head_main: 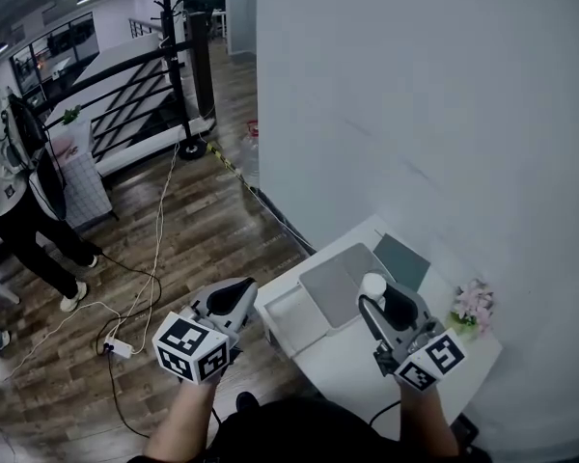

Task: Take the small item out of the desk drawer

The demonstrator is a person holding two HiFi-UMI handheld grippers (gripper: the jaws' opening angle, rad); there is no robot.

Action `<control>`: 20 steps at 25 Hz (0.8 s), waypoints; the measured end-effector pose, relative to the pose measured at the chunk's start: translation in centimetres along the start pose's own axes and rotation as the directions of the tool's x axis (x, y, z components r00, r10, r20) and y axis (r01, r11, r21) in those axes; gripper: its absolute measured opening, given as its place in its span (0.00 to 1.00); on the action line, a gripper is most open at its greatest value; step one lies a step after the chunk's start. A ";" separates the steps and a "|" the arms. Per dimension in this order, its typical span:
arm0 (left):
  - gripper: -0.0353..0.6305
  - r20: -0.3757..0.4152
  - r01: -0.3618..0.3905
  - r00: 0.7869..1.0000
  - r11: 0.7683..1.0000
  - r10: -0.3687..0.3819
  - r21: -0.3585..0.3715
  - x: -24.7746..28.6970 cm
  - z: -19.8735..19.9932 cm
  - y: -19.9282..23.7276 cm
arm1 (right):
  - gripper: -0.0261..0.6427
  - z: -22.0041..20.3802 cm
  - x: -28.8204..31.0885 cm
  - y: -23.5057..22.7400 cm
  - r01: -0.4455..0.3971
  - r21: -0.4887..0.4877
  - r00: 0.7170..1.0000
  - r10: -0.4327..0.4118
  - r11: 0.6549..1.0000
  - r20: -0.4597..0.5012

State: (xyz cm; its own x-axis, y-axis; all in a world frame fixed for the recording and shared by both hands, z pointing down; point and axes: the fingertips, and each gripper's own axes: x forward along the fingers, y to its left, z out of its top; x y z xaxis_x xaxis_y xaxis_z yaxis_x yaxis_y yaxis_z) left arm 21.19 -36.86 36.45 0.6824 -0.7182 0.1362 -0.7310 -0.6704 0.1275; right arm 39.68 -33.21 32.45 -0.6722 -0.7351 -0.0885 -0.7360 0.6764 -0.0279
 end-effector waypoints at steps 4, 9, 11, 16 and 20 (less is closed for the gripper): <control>0.07 -0.006 -0.015 1.000 1.000 0.015 0.017 0.1 -0.1 0.5 | 0.27 -0.1 0.4 -0.4 0.006 -0.018 1.000 -0.006 1.000 -0.018; 0.07 -0.013 -0.043 0.999 0.998 0.044 0.045 0.8 -0.2 1.8 | 0.27 0.8 1.5 -1.6 -0.002 -0.051 1.000 0.001 0.999 -0.030; 0.07 -0.006 -0.048 0.999 0.998 0.048 0.043 1.2 0.0 1.7 | 0.27 1.1 1.6 -1.8 -0.001 -0.048 1.000 0.000 0.999 -0.017; 0.07 -0.009 -0.041 0.999 0.999 0.041 0.036 1.3 -0.4 1.1 | 0.27 0.4 1.8 -1.3 -0.015 -0.019 1.000 0.015 1.000 -0.016; 0.07 -0.017 -0.047 0.999 0.999 0.048 0.022 1.0 -1.1 1.3 | 0.27 0.0 2.0 -1.3 -0.018 0.001 1.000 0.018 1.000 -0.016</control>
State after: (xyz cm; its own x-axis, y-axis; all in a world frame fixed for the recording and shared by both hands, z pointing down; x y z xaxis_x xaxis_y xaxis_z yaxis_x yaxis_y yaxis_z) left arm 20.87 -38.27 37.79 0.6468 -0.7459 0.1591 -0.7622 -0.6398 0.0988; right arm 39.26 -35.54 32.31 -0.6864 -0.7236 -0.0728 -0.7238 0.6894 -0.0277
